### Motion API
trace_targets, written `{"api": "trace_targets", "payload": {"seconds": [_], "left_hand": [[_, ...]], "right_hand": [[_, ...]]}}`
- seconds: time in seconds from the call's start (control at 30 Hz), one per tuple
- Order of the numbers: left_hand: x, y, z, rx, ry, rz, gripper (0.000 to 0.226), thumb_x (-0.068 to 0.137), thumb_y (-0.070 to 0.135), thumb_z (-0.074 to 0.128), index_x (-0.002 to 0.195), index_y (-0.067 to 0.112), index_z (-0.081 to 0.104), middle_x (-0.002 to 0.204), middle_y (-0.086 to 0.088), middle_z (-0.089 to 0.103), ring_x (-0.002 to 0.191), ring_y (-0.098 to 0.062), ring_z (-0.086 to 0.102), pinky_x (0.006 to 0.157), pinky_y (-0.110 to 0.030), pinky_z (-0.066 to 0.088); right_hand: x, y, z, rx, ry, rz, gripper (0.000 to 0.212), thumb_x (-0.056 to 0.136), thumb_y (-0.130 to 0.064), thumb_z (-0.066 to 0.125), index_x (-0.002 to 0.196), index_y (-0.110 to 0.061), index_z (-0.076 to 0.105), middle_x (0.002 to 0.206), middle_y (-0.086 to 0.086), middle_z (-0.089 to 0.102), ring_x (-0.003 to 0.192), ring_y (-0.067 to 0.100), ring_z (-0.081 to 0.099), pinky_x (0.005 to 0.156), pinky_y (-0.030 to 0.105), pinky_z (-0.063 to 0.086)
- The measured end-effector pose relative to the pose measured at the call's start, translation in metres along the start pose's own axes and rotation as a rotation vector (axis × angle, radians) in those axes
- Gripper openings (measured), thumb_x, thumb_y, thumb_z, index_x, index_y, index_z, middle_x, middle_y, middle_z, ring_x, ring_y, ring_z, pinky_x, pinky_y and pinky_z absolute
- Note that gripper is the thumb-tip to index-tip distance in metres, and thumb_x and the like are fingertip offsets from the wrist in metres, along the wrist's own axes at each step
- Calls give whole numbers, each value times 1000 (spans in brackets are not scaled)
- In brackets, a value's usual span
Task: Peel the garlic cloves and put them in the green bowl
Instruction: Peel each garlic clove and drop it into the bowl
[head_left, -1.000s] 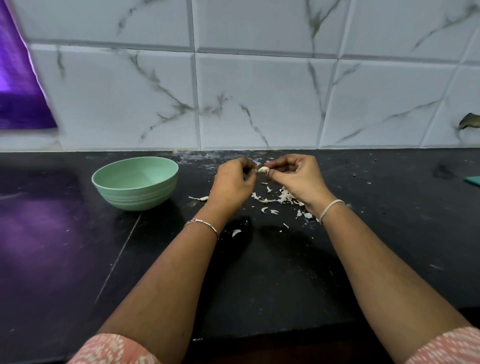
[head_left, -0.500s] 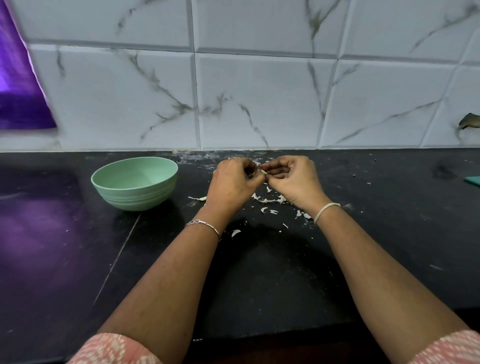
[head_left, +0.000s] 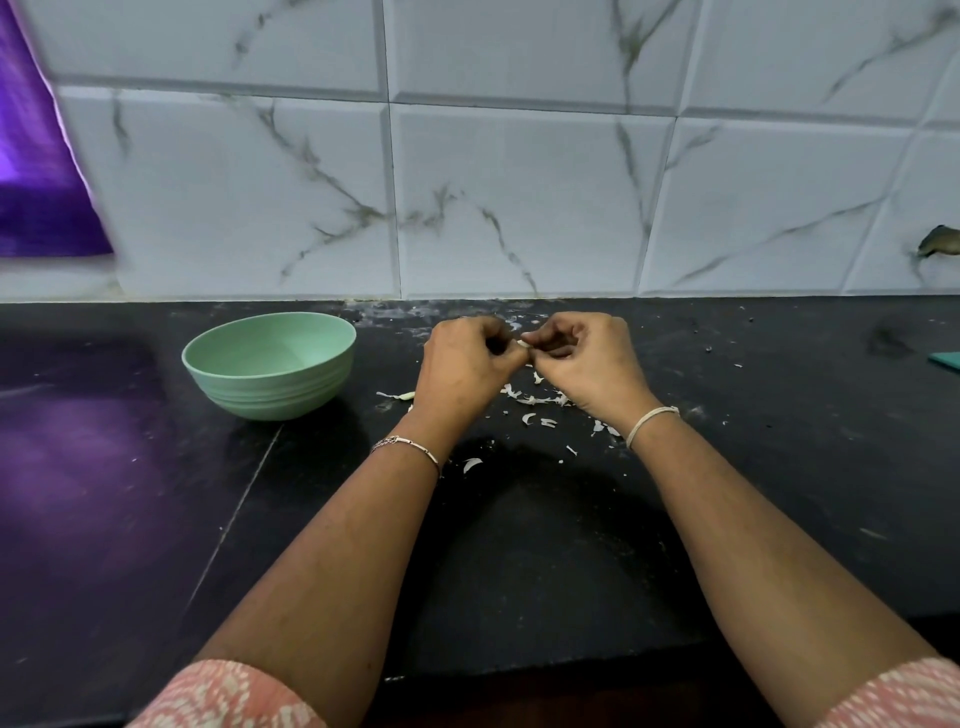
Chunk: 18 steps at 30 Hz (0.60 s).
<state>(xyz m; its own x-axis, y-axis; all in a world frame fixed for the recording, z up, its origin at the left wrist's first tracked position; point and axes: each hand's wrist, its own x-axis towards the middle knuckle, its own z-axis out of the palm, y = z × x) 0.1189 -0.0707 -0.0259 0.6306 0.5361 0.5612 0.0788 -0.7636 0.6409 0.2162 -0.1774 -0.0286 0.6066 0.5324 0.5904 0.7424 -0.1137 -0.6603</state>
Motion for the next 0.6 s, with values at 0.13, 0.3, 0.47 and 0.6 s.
{"api": "trace_targets", "payload": {"seconds": [0.13,0.3,0.47,0.6], "left_hand": [[1,-3,3,-9,-11,-23,12,77,24,68,71,15,71,56,3,63,63,-20,65,68,-37,54],[3,-5,1,-91,-15,-121,12,78,22,66,68,17,69,58,-1,68,61,-19,68,64,-33,57],[1,2,-3,-344,-28,-222,14,85,13,64,74,8,71,69,-9,70,60,-23,71,64,-42,61],[-1,2,-2,-232,-41,-147,11,82,26,71,72,21,71,73,0,73,60,-15,71,58,-29,56]], "right_hand": [[-1,2,0,-64,-5,-73,5,76,-3,74,76,-8,74,73,-9,71,70,7,70,75,30,59],[-2,1,0,-76,-13,-122,7,76,-1,74,74,-7,73,74,-11,70,71,6,70,75,28,59],[1,2,-1,68,49,-9,19,77,-3,77,72,-18,68,77,-10,71,74,6,71,78,27,59],[0,2,0,18,52,-35,11,77,-5,76,74,-14,71,78,-3,73,72,10,71,75,31,60]]}}
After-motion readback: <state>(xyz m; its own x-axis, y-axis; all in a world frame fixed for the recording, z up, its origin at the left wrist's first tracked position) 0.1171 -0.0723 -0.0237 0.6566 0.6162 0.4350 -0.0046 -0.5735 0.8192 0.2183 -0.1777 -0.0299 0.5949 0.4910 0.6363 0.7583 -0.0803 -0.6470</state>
